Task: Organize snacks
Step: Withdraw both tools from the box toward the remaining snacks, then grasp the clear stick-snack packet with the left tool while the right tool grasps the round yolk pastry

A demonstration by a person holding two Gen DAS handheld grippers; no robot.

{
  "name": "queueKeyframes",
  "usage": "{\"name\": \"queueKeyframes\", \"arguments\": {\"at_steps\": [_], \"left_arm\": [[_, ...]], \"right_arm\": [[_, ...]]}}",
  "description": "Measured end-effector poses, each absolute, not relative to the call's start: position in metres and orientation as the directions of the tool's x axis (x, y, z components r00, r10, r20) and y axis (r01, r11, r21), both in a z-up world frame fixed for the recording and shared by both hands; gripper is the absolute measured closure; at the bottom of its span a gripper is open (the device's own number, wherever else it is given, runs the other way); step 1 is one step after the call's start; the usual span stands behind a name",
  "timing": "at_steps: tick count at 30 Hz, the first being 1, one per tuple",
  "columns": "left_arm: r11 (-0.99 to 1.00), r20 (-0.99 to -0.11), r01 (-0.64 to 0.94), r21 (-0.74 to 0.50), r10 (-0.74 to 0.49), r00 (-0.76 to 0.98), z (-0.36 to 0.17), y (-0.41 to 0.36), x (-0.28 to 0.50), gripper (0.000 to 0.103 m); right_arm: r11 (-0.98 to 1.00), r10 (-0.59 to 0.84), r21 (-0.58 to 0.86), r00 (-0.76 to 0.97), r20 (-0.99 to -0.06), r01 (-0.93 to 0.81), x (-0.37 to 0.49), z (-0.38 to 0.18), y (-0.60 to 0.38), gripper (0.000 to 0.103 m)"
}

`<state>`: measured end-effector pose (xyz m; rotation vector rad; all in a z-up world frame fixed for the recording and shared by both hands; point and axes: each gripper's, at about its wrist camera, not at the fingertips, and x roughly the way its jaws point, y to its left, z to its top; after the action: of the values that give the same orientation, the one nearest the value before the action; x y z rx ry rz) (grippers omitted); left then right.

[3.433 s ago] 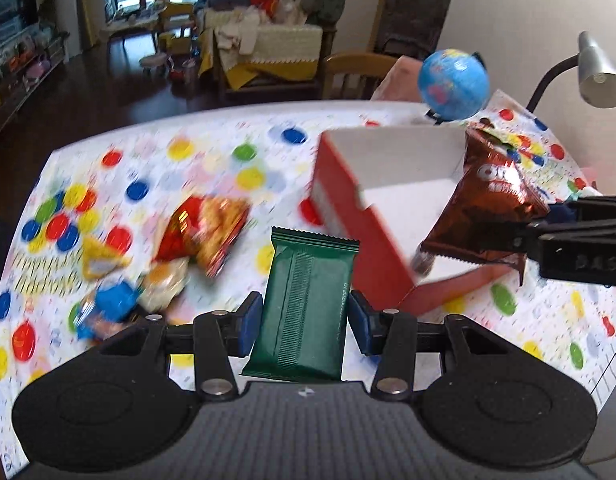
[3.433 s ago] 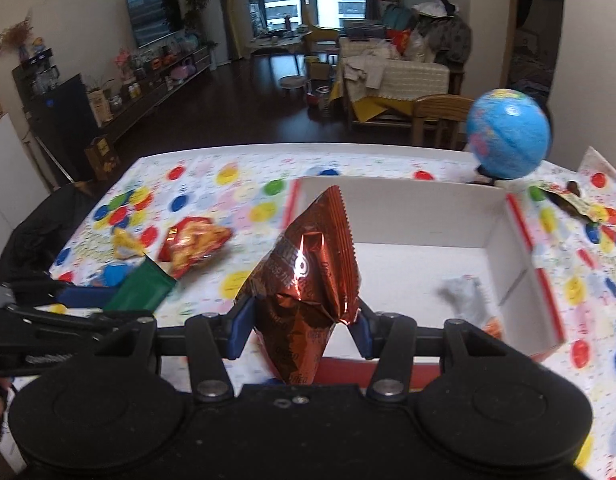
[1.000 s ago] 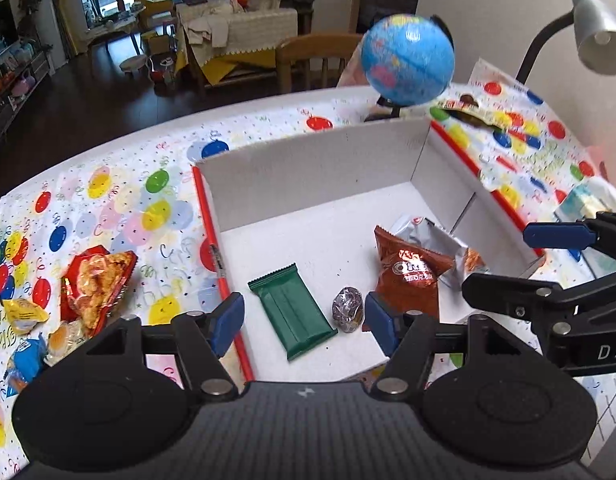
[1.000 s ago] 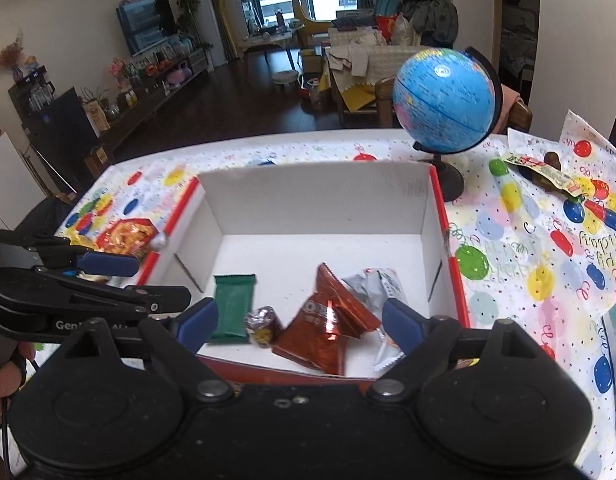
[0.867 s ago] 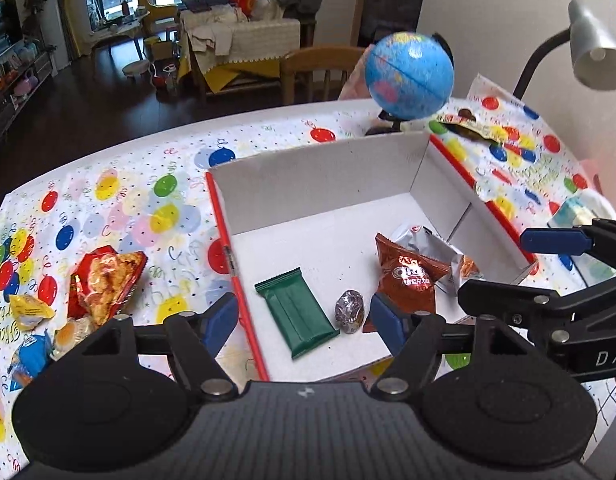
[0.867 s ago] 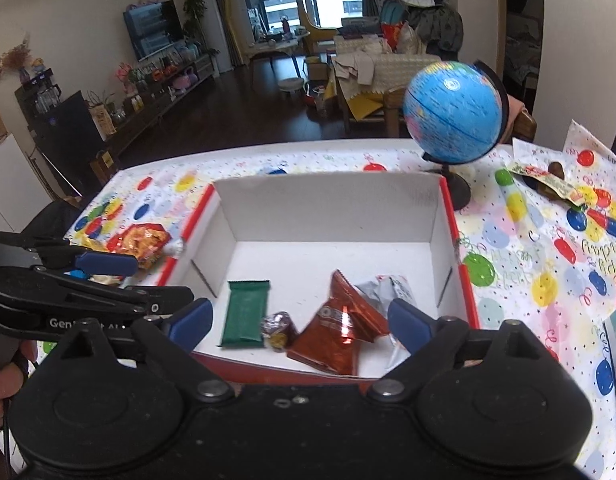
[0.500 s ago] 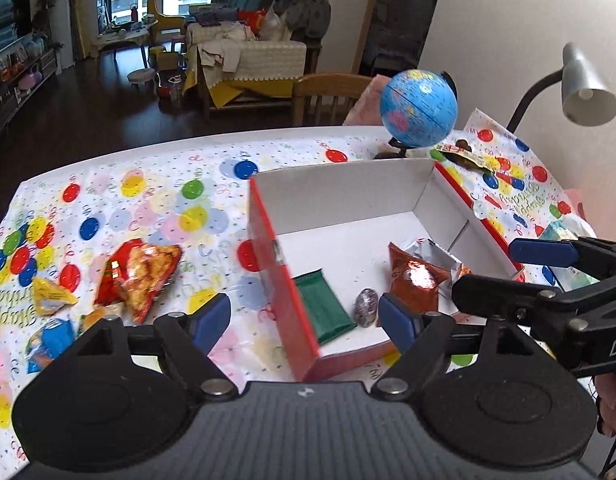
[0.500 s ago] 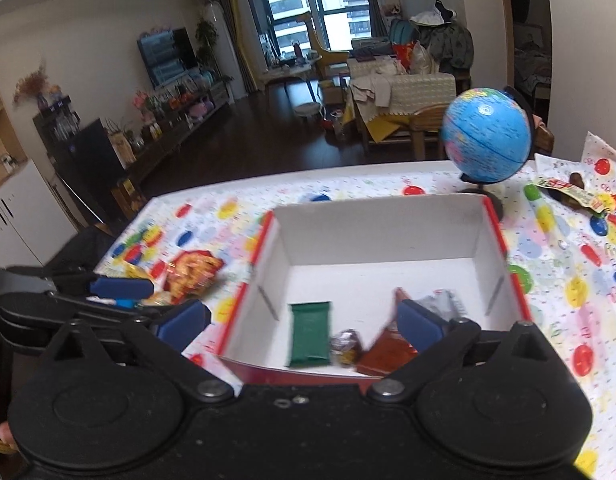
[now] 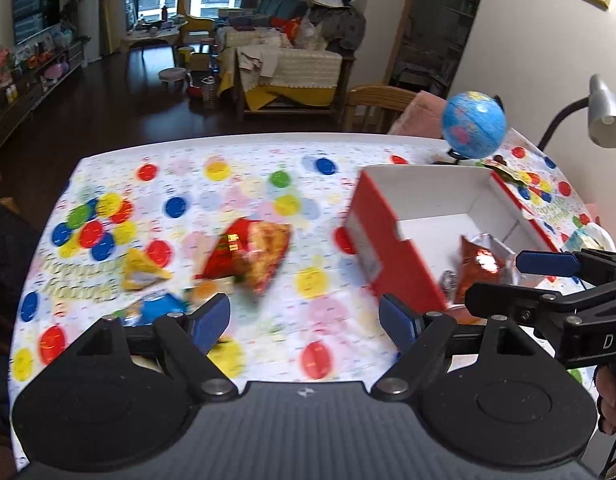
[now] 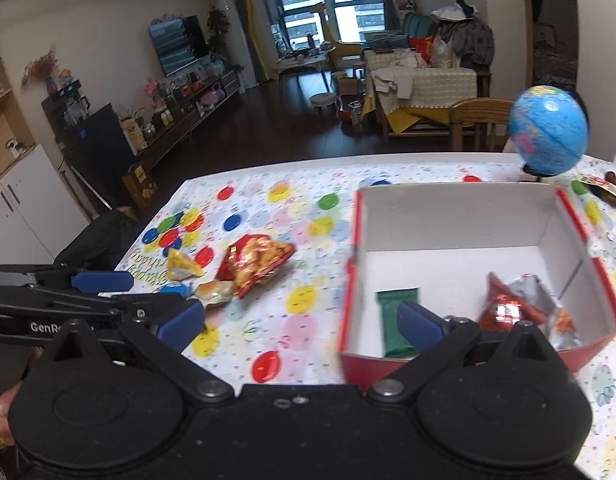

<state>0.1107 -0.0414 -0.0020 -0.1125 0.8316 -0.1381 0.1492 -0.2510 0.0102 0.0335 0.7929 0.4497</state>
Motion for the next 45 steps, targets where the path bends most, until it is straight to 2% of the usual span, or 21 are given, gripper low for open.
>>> {"name": "queueKeyframes", "arguments": {"at_steps": [19, 26, 36, 38, 40, 42, 45], "left_arm": [[0.992, -0.748, 0.011, -0.125, -0.101, 0.656, -0.04, 0.052, 0.093, 0.021], [0.986, -0.767, -0.03, -0.162, -0.106, 0.633, -0.062, 0.064, 0.104, 0.021], [0.975, -0.79, -0.088, -0.202, -0.109, 0.604, -0.086, 0.074, 0.121, 0.023], [0.971, -0.792, -0.096, -0.219, -0.119, 0.599, -0.089, 0.075, 0.124, 0.027], [0.969, -0.796, -0.097, -0.228, -0.128, 0.592, -0.091, 0.074, 0.127, 0.037], [0.967, -0.795, -0.095, -0.238, -0.137, 0.591, -0.093, 0.073, 0.129, 0.038], [0.958, -0.8, -0.092, -0.271, -0.17, 0.576, -0.096, 0.073, 0.133, 0.047]], "right_arm": [[0.902, 0.378, 0.15, 0.575, -0.725, -0.404, 0.156, -0.019, -0.159, 0.006], [0.905, 0.369, 0.164, 0.532, -0.762, -0.393, 0.175, -0.04, -0.14, 0.017], [0.902, 0.393, 0.238, 0.459, -0.797, -0.359, 0.209, -0.068, -0.12, 0.027], [0.896, 0.411, 0.268, 0.433, -0.802, -0.354, 0.214, -0.073, -0.117, 0.03], [0.892, 0.421, 0.285, 0.413, -0.807, -0.351, 0.219, -0.079, -0.113, 0.033], [0.889, 0.426, 0.296, 0.393, -0.815, -0.349, 0.225, -0.085, -0.108, 0.038], [0.889, 0.426, 0.308, 0.369, -0.826, -0.338, 0.233, -0.096, -0.102, 0.042]]}}
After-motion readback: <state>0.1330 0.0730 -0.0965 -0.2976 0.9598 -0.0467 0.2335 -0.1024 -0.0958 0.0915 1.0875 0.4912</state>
